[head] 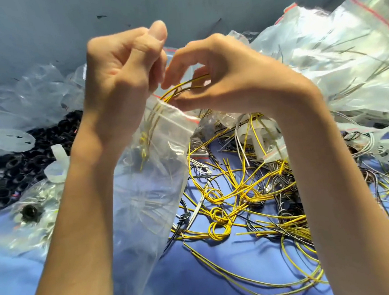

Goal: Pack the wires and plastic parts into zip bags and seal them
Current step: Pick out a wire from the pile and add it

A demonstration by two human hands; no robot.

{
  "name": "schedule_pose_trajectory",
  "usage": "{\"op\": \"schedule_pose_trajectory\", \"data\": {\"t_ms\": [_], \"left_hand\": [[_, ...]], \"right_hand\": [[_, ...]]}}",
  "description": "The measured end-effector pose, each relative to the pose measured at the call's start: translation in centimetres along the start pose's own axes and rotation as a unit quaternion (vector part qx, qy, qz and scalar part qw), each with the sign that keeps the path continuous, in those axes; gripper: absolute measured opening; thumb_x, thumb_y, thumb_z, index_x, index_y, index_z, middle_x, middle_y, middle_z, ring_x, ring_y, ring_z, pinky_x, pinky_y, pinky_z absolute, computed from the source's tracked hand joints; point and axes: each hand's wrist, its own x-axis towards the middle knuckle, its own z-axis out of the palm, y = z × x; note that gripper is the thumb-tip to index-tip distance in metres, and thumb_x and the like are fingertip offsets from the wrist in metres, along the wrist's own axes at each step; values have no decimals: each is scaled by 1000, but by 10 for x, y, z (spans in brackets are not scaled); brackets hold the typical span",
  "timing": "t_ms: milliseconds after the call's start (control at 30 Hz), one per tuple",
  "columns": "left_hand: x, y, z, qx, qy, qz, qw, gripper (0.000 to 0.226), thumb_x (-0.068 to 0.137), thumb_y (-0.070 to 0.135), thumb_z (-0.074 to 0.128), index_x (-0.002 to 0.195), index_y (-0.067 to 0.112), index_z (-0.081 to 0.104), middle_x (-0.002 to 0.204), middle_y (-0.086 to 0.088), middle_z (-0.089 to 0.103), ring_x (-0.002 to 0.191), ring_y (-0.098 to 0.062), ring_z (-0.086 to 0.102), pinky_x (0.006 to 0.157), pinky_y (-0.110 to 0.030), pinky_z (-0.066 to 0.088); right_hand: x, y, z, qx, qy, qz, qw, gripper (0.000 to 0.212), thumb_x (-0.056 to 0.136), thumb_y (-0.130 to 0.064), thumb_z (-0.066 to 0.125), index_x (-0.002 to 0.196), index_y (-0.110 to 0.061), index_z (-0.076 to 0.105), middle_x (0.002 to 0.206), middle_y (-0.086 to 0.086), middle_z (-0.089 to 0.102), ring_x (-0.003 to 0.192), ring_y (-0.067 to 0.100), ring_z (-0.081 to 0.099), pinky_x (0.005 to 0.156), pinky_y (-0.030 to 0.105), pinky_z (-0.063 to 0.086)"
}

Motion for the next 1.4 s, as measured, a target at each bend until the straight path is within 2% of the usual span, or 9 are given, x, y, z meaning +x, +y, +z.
{"op": "schedule_pose_trajectory", "data": {"t_ms": [100,267,400,600,767,933,1033,1200,1400], "left_hand": [[0,0,-1,9,4,0,1000,44,96,18,44,52,16,43,41,12,41,43,-7,31,45,-16,23],[1,-2,-4,19,16,-4,1000,43,96,21,44,53,15,44,41,8,40,42,-6,31,44,-14,23],[1,-2,-6,19,21,-2,1000,43,96,21,44,53,14,44,42,4,38,42,-7,31,44,-16,22],[1,-3,-6,20,25,-3,999,43,96,20,45,53,15,44,41,11,39,43,-10,31,45,-24,22],[2,-5,-4,16,14,-4,1000,44,95,20,45,52,15,43,40,9,39,42,-8,31,45,-18,23],[1,-6,-2,22,13,0,1000,43,95,19,46,52,14,44,41,10,41,42,-5,32,45,-14,22],[1,-6,-2,26,12,1,1000,43,95,19,45,53,14,44,41,10,42,42,-4,32,45,-14,23],[1,-6,0,39,7,4,999,43,95,20,45,53,15,44,42,12,43,44,-3,34,46,-14,25],[0,-8,1,47,-1,2,999,42,95,21,46,53,16,44,42,13,43,45,-2,33,47,-14,25]], "right_hand": [[-1,1,-3,43,-21,4,999,26,73,-26,77,98,-21,69,97,-6,68,75,7,61,76,31,52],[-8,5,-9,151,-80,-9,985,19,80,-14,74,97,-17,67,90,-3,68,71,4,62,53,16,43],[-9,6,-11,141,-63,-6,988,11,83,-11,71,94,-13,70,76,-1,69,58,5,64,44,11,33],[-6,10,-12,-12,-22,59,998,24,81,-42,69,88,-19,73,67,-6,69,48,-1,60,51,16,41],[-9,12,-16,-25,-63,78,995,38,80,-58,61,88,-22,72,56,-6,63,44,2,46,49,22,32],[-15,11,-22,29,-94,31,995,17,85,-31,69,100,-22,71,68,-7,57,56,6,50,55,23,35],[-20,12,-25,92,-111,9,989,20,87,-10,67,106,-16,68,82,0,57,66,11,56,57,19,43],[-20,10,-25,124,-78,-28,989,16,88,-9,66,104,-13,67,91,13,67,61,8,63,52,18,43],[-16,12,-23,106,-46,-26,993,11,90,-10,62,97,-9,70,83,1,73,54,9,64,47,16,40]]}}
